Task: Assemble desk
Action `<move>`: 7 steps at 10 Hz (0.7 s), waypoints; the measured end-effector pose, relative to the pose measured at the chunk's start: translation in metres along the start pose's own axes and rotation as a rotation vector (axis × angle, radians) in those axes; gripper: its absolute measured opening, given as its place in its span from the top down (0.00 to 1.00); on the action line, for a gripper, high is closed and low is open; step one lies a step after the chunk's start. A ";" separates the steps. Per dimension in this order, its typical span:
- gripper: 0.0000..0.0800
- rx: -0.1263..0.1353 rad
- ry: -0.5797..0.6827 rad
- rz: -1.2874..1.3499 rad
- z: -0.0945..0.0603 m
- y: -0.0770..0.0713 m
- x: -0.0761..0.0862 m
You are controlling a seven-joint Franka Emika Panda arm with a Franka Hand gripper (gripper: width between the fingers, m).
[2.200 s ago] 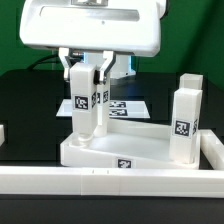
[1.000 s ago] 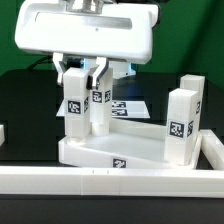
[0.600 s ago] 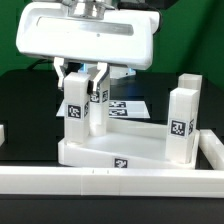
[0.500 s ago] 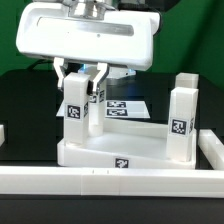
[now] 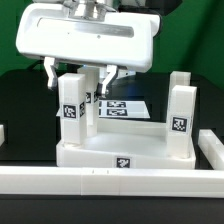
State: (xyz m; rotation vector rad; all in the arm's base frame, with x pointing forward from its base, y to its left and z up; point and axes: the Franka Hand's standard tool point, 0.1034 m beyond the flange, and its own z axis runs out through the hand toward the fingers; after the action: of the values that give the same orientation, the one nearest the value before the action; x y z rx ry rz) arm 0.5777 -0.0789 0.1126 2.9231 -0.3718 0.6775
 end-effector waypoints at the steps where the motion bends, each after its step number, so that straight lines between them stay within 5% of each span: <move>1: 0.20 0.003 -0.010 -0.005 -0.002 0.002 0.001; 7: 0.19 0.021 -0.039 -0.029 -0.020 0.017 0.017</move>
Offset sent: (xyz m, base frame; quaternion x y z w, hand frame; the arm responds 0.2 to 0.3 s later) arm -0.0024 -0.0159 0.0274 0.0169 -0.0316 -0.0264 0.9990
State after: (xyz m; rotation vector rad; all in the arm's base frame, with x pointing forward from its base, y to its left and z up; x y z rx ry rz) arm 0.5794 -0.0957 0.1390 2.9592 -0.3272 0.6254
